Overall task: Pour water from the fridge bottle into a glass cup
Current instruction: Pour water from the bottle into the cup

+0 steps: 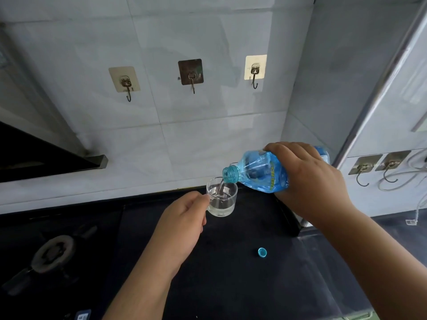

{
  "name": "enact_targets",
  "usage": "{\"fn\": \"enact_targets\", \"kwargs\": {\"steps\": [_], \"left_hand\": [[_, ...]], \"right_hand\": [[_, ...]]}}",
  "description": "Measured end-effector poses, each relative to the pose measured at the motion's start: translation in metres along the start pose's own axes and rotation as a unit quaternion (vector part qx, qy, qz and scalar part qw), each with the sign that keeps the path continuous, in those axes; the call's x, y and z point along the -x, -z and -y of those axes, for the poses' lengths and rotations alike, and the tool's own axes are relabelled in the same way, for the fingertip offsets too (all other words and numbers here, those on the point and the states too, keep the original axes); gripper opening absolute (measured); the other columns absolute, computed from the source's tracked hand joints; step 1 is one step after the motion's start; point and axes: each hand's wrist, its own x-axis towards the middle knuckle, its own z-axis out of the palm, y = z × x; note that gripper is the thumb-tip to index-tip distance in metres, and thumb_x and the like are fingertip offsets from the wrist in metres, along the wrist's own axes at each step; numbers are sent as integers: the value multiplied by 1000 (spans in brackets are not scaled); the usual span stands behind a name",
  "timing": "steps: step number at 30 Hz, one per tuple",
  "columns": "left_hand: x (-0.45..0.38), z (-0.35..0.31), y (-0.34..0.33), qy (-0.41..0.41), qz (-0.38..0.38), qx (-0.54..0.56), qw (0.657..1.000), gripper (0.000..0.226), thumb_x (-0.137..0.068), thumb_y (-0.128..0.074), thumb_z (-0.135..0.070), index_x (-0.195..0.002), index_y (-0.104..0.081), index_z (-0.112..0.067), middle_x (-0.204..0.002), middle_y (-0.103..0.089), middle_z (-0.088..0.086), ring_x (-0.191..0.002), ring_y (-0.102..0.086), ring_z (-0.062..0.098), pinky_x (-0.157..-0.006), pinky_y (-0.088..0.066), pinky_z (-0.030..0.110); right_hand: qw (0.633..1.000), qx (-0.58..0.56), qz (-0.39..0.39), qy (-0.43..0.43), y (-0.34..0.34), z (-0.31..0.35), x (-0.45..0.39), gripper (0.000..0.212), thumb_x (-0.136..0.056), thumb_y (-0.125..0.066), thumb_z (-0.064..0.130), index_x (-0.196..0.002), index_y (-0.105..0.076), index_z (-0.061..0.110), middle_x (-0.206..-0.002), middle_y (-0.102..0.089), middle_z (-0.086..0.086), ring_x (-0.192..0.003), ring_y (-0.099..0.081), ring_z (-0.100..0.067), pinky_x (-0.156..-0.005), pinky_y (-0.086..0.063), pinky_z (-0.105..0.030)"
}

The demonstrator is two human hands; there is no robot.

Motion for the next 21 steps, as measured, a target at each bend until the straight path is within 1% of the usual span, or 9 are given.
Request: {"fn": "enact_targets", "kwargs": {"steps": [4,6,8,10,13,15,18,21], "left_hand": [[0,6,-4,2,9,-3,1000,42,-100,-50,-44,-74,-53,-12,-67,-55,-4,-63,-52,10,-68,-47,36],[-2,13,-6,7,8,-2,1000,41,-101,-51,-42,-69,-54,-16,-67,-56,-4,-63,-54,10,-69,-49,36],[-4,22,-9,8,11,0,1000,41,-101,-51,-40,-64,-53,-21,-67,-59,-4,-64,-57,10,-70,-50,36],[-8,35,-14,15,21,11,1000,43,-102,-52,-36,-60,-53,-27,-69,-61,-3,-65,-59,10,-71,-52,36],[-14,58,-23,35,36,22,998,44,-102,-52,-31,-58,-55,-31,-71,-64,-3,-68,-62,11,-73,-55,35],[-20,76,-30,53,35,31,998,43,-103,-52,-29,-59,-56,-29,-73,-66,-3,-69,-64,11,-74,-57,36],[-29,107,-42,87,34,21,995,37,-104,-52,-28,-68,-58,-21,-76,-70,0,-72,-66,13,-77,-59,37],[-40,140,-54,123,39,13,992,34,-104,-51,-27,-74,-61,-17,-85,-74,6,-77,-68,14,-82,-60,38]], "right_hand": [[998,-29,43,-25,-8,1,8,72,-75,-82,38,-138,-47,40,-137,-59,16,-130,-50,-18,-74,-51,-40],[995,-58,71,-50,-16,1,13,74,-75,-82,39,-139,-45,38,-136,-59,14,-128,-53,-21,-76,-49,-38],[988,-84,102,-77,-27,1,21,77,-74,-83,42,-139,-42,39,-131,-61,11,-121,-57,-23,-76,-45,-35],[979,-108,132,-112,-42,0,31,81,-71,-85,49,-138,-41,38,-125,-62,10,-113,-61,-24,-77,-45,-35],[964,-138,167,-152,-71,0,48,85,-67,-88,53,-137,-43,34,-107,-54,13,-113,-58,-23,-76,-41,-32],[952,-162,191,-175,-94,1,61,87,-65,-89,51,-137,-44,33,-103,-50,14,-113,-56,-23,-77,-41,-31],[922,-219,219,-234,-132,0,84,87,-61,-92,47,-133,-45,31,-104,-55,13,-105,-62,-24,-78,-44,-32],[896,-256,240,-272,-165,0,104,87,-59,-95,43,-130,-47,29,-117,-58,10,-103,-63,-19,-81,-46,-32]]}}
